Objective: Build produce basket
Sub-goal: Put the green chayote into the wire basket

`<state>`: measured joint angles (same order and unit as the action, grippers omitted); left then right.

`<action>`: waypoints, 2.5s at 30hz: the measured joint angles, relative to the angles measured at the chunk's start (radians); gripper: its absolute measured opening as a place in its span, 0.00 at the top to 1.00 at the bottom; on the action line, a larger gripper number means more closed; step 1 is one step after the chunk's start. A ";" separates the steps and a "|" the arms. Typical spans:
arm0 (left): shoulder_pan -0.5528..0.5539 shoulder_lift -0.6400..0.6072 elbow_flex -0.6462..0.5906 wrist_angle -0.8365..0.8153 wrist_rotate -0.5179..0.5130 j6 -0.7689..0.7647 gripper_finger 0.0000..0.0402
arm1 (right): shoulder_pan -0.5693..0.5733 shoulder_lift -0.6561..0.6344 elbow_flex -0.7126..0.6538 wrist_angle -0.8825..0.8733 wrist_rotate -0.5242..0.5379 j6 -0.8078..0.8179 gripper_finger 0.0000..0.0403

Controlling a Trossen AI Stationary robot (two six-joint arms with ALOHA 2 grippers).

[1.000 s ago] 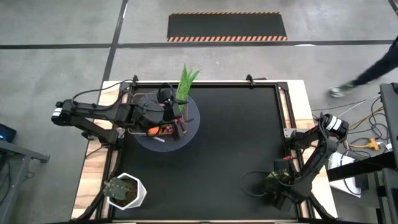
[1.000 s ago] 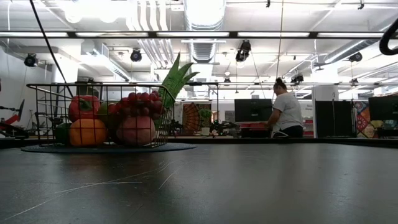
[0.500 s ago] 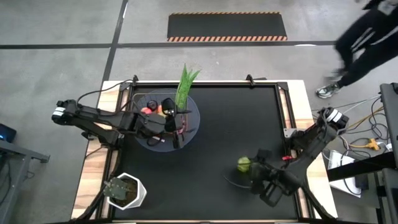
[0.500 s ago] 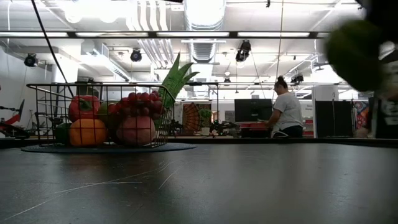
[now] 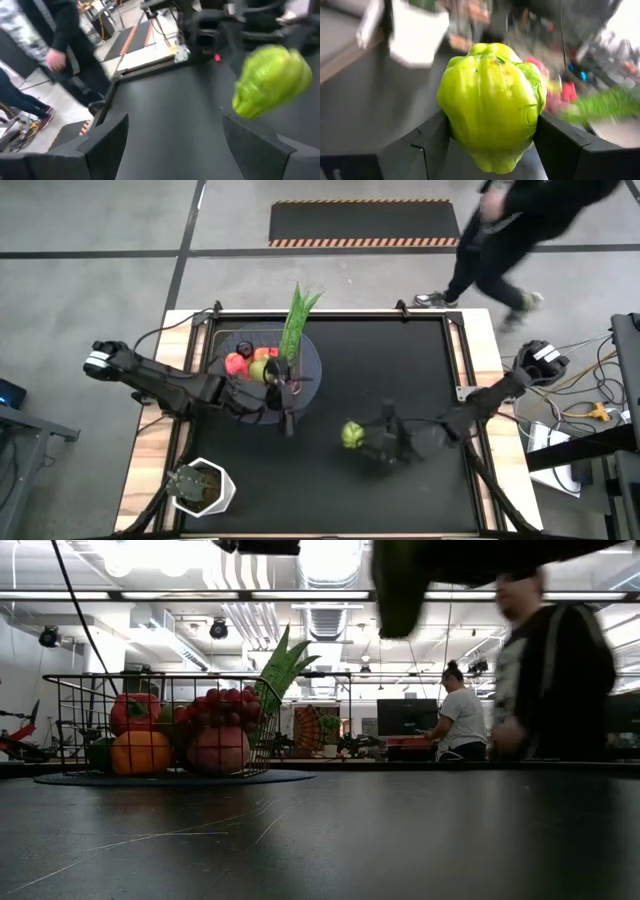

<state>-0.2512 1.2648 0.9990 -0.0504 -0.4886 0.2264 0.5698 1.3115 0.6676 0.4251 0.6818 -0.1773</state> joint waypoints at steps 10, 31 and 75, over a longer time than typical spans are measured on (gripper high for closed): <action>-0.063 -0.005 -0.110 0.139 0.000 -0.010 0.24 | -0.451 0.116 -0.181 0.719 -0.705 -0.100 0.43; -0.063 0.072 -0.222 0.418 0.019 -0.141 0.24 | -0.584 0.191 -0.118 0.718 -1.018 -0.099 0.43; -0.010 0.275 -0.220 0.641 -0.030 -0.114 0.64 | -0.584 0.189 -0.117 0.730 -0.996 0.024 0.15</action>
<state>-0.2611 1.5398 0.7792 0.5902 -0.5184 0.1120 -0.0139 1.5009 0.5507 1.1547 -0.3141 -0.1535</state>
